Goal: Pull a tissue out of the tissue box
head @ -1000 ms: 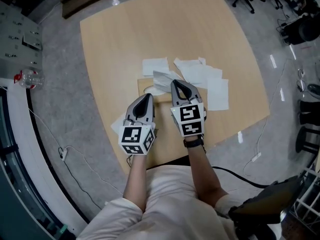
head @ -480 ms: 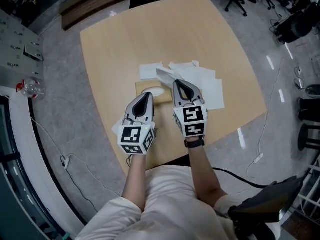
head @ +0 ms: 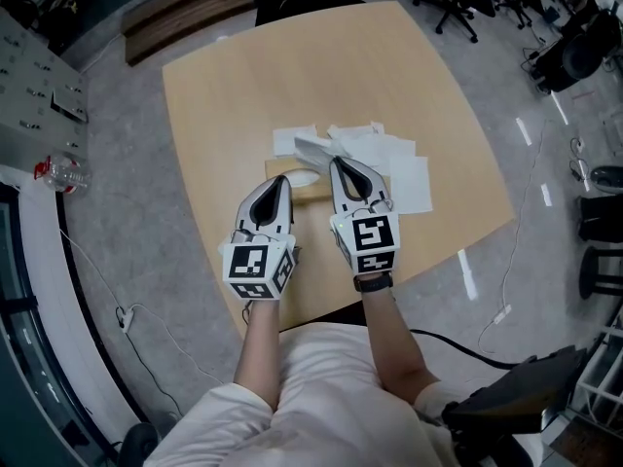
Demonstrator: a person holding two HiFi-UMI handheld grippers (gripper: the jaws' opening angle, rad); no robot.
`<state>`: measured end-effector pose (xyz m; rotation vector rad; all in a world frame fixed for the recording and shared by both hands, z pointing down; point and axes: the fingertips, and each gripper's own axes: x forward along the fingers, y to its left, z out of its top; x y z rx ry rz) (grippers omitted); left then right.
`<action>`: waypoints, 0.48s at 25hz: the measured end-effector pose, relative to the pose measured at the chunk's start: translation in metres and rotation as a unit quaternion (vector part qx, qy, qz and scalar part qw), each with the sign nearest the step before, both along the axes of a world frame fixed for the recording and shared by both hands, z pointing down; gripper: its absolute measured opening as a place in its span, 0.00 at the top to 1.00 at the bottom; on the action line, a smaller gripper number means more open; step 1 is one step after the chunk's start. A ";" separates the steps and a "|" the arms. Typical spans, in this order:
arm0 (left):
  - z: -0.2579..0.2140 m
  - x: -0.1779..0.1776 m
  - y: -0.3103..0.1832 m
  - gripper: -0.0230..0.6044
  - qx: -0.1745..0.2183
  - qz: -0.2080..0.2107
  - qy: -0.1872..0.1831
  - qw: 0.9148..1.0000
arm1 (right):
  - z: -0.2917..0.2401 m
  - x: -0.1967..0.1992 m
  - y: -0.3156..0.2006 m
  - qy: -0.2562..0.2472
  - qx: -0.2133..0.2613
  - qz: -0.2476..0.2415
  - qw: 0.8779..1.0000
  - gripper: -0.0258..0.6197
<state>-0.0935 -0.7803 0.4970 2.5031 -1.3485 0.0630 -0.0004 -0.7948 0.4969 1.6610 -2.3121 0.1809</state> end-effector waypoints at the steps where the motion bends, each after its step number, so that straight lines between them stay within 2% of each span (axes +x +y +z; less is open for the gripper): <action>1: -0.003 -0.002 0.001 0.96 0.006 -0.004 -0.003 1.000 | -0.005 -0.003 0.002 -0.008 0.012 -0.005 1.000 0.95; 7: -0.026 -0.015 0.003 0.96 0.064 -0.042 -0.029 0.997 | -0.030 -0.006 0.013 -0.013 0.063 -0.001 0.998 0.95; 12: -0.042 -0.018 0.008 0.96 0.085 -0.046 -0.029 0.995 | -0.044 -0.009 0.019 -0.012 0.078 -0.002 0.997 0.95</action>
